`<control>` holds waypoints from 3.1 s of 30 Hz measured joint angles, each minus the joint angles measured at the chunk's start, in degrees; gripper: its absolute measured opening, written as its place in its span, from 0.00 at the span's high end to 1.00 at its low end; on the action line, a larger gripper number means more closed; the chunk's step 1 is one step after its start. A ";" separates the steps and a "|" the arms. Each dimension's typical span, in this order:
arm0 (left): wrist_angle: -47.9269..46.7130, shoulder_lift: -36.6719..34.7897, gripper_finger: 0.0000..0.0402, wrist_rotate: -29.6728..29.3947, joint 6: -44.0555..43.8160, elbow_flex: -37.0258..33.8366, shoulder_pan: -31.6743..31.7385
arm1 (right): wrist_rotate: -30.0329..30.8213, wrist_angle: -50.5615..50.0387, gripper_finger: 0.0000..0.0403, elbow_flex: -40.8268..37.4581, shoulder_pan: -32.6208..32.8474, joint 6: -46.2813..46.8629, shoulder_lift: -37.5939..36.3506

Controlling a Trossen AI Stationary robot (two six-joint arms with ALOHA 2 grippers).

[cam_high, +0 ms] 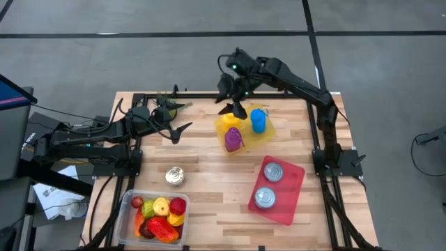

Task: Pick & Place Food Item
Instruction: Put the blue and pink tuna can into the red bin

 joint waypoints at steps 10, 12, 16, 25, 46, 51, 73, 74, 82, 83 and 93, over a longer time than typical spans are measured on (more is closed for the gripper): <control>0.00 -0.02 0.08 -2.54 -0.19 0.00 0.00 | -15.88 41.21 0.46 1.28 4.33 10.44 0.13; -0.46 -0.02 0.08 -2.54 -0.20 0.00 0.01 | -10.17 47.79 0.48 1.28 7.12 10.44 0.13; -2.05 -0.02 0.08 -2.54 -0.37 0.00 0.00 | -7.62 57.20 0.48 1.28 11.86 10.61 0.13; -0.84 -0.05 0.08 -1.36 -1.68 0.00 0.00 | -1.03 123.42 0.48 -19.07 20.86 19.18 7.67; -7.53 -0.23 0.08 0.19 -11.69 0.00 0.00 | 50.26 119.79 0.48 -96.09 44.07 -0.17 -42.05; -17.46 2.25 0.08 0.60 -22.31 0.41 -1.03 | 66.52 118.93 0.48 -112.28 53.81 1.03 -56.95; -54.74 29.16 0.30 30.16 -32.06 16.59 -2.14 | 77.56 114.86 0.48 -131.39 61.21 1.12 -79.60; -55.95 30.51 0.30 30.17 -31.33 16.59 -2.14 | 77.57 114.78 0.48 -131.39 61.31 1.12 -79.59; -58.03 35.80 0.34 30.12 -25.36 16.59 -2.14 | 77.70 114.69 0.48 -131.41 61.49 1.14 -79.58; -58.27 36.04 0.34 29.89 -24.65 16.59 -2.14 | 77.67 114.68 0.48 -131.42 61.49 1.14 -79.58; -57.76 37.49 0.41 22.70 -22.01 16.57 -2.14 | 78.15 114.69 0.48 -131.42 61.49 0.55 -79.58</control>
